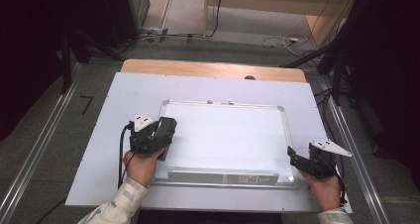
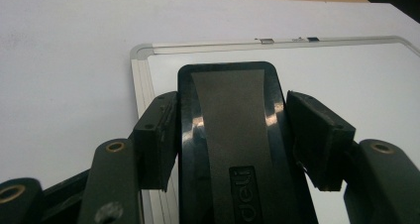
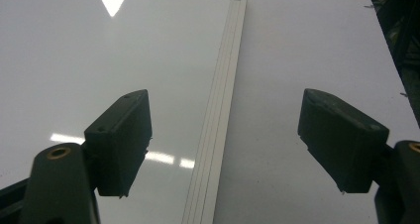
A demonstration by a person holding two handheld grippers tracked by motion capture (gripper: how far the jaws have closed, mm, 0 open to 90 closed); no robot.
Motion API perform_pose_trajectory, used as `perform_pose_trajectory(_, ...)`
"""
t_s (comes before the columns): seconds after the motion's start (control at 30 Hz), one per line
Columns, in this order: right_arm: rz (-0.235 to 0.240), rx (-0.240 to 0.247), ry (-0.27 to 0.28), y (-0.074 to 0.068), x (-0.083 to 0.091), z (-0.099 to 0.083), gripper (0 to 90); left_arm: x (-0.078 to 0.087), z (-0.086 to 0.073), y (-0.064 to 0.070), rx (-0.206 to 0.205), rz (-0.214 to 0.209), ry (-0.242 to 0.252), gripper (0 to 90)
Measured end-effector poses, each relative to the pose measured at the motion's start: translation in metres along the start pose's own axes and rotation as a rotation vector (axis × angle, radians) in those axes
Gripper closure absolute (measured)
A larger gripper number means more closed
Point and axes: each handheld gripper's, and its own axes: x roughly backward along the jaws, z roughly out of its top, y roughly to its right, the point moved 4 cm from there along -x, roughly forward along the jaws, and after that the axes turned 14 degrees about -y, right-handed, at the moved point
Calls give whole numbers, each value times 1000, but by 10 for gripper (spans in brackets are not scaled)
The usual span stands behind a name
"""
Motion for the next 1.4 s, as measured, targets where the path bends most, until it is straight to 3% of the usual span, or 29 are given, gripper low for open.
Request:
perform_pose_trajectory(0.63, -1, 2, 0, 0, 0, 0, 196, 2, -9, 5, -5, 10, -15, 399)
perform_pose_trajectory(0.93, -4, 8, 2, -1, 0, 0, 196, 1, -17, 7, 17, 26, -22, 399)
perform_pose_trajectory(1.07, -5, 7, 1, -1, 0, 0, 196, 0, -22, 8, 16, 51, -32, 398)
perform_pose_trajectory(1.23, -7, 6, -1, -1, 0, 0, 196, -1, -28, 8, 45, 68, -39, 399)
perform_pose_trajectory(1.4, -7, 8, -2, -2, 0, 0, 196, -6, -34, 11, 40, 95, -52, 398)
